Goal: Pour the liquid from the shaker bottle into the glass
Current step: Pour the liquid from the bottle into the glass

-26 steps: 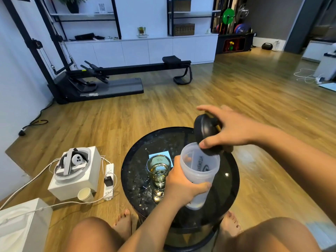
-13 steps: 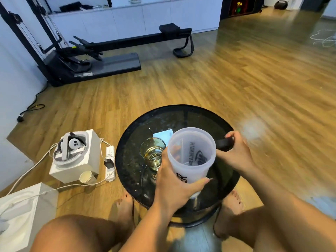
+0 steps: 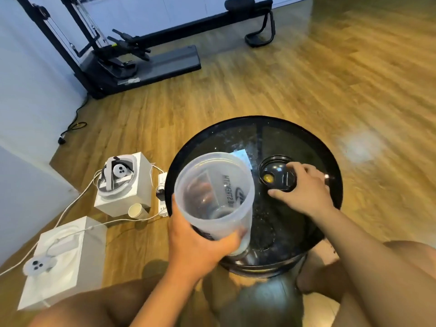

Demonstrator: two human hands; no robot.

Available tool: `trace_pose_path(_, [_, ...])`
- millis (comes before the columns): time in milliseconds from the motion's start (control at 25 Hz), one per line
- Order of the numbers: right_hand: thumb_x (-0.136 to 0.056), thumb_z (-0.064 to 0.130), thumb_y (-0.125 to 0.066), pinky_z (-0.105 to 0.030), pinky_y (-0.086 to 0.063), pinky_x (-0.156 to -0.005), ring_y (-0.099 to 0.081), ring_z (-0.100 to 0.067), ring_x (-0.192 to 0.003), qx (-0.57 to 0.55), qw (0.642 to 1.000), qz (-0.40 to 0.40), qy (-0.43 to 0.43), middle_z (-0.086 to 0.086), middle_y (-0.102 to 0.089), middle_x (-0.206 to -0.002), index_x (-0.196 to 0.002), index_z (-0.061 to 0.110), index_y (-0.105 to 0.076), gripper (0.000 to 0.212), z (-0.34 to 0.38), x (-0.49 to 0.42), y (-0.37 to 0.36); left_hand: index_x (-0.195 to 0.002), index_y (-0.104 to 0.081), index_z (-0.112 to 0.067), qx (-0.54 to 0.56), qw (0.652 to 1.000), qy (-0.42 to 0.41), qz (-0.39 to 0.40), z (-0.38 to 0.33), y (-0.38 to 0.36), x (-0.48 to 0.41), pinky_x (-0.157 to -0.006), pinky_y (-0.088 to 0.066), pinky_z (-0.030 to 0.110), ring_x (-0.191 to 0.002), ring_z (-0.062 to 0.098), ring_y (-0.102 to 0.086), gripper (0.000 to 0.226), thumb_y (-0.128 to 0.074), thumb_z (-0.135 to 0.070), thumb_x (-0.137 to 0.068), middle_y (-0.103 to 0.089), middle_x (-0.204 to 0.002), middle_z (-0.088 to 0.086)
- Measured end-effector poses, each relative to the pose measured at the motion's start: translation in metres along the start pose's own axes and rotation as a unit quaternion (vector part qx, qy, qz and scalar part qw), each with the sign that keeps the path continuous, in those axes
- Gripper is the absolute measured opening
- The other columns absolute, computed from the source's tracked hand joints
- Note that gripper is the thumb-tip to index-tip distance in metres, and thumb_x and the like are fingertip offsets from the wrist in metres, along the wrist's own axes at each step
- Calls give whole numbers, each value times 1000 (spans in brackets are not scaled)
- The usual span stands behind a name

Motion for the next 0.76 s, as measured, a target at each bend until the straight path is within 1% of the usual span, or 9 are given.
trace_pose_path(40, [-59, 70, -73, -54, -28, -109, -20, -31, -142, -7, 1000, 3, 2, -7, -31, -150, -132, 40, -38, 86, 3, 2, 2, -136, -51, -9, -17, 1000, -3, -19, -1, 15, -2, -102, -47, 22, -122, 8, -59, 104, -89, -51, -49, -63, -128, -4])
trace_pose_path(120, [-65, 64, -73, -54, -25, -113, -16, -31, -144, -32, 999, -22, 27, -8, -28, -152, -135, 38, -37, 83, 12, 10, 13, -138, -46, -13, -56, 997, 0, -46, 0, 42, -9, -104, -48, 33, -122, 12, -59, 107, -90, -51, -48, -61, -129, -1])
trace_pose_path(200, [-71, 56, -72, -48, -32, -109, -22, -29, -140, -59, 994, -66, 70, -6, -35, -145, -131, 35, -42, 70, 24, 27, 25, -139, -43, -16, -103, 993, -3, -51, 5, 63, -17, -103, -50, 42, -122, 17, -59, 110, -98, -42, -48, -60, -130, 0])
trace_pose_path(280, [-74, 50, -70, -39, -37, -99, -34, -26, -131, -77, 988, -78, 104, -1, -42, -134, -126, 32, -48, 59, 30, 47, 28, -138, -43, -19, -144, 988, -6, -61, 13, 83, -24, -100, -52, 43, -118, 15, -60, 110, -102, -33, -47, -60, -128, -3])
trace_pose_path(400, [-78, 47, -69, -38, -38, -102, -41, -25, -128, -60, 991, 8, 116, -1, -45, -135, -130, 30, -50, 58, 24, 72, 5, -140, -42, -24, -191, 980, -12, -59, 22, 104, -31, -97, -50, 38, -116, 13, -57, 110, -96, -43, -46, -57, -127, -8])
trace_pose_path(520, [-82, 46, -67, -39, -37, -106, -36, -24, -132, -27, 989, 88, 117, 0, -44, -140, -135, 30, -48, 59, 16, 89, -25, -142, -40, -19, -234, 971, -32, -34, 27, 107, -40, -96, -50, 40, -118, 20, -55, 111, -97, -38, -49, -54, -127, -7])
trace_pose_path(640, [-83, 46, -64, -37, -47, -88, -50, -20, -116, -25, 993, 64, 97, 3, -49, -128, -126, 32, -53, 48, 18, 87, -27, -140, -41, -20, -274, 961, -44, -15, 33, 105, -48, -91, -51, 43, -114, 24, -54, 105, -99, -29, -52, -54, -122, -6])
trace_pose_path(720, [-82, 48, -64, -34, -47, -73, -55, -18, -94, -25, 998, 37, 55, 5, -51, -115, -119, 31, -57, 41, 12, 78, -21, -138, -42, -22, -292, 955, -57, -2, 38, 101, -53, -87, -52, 45, -112, 27, -56, 103, -98, -28, -52, -57, -123, -1])
trace_pose_path(760, [-81, 47, -65, -33, -45, -70, -54, -18, -88, -32, 998, 30, 39, 5, -52, -108, -115, 30, -59, 39, 9, 74, -18, -138, -42, -23, -300, 952, -61, 4, 40, 99, -55, -86, -52, 46, -112, 28, -56, 102, -97, -27, -52, -57, -124, 0])
Point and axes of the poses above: each hand's wrist, its own x-axis away from the middle knuckle, its own y-axis out of the back of the hand, z = x × y, the point moved 8 cm from there along -x, towards the middle knuckle
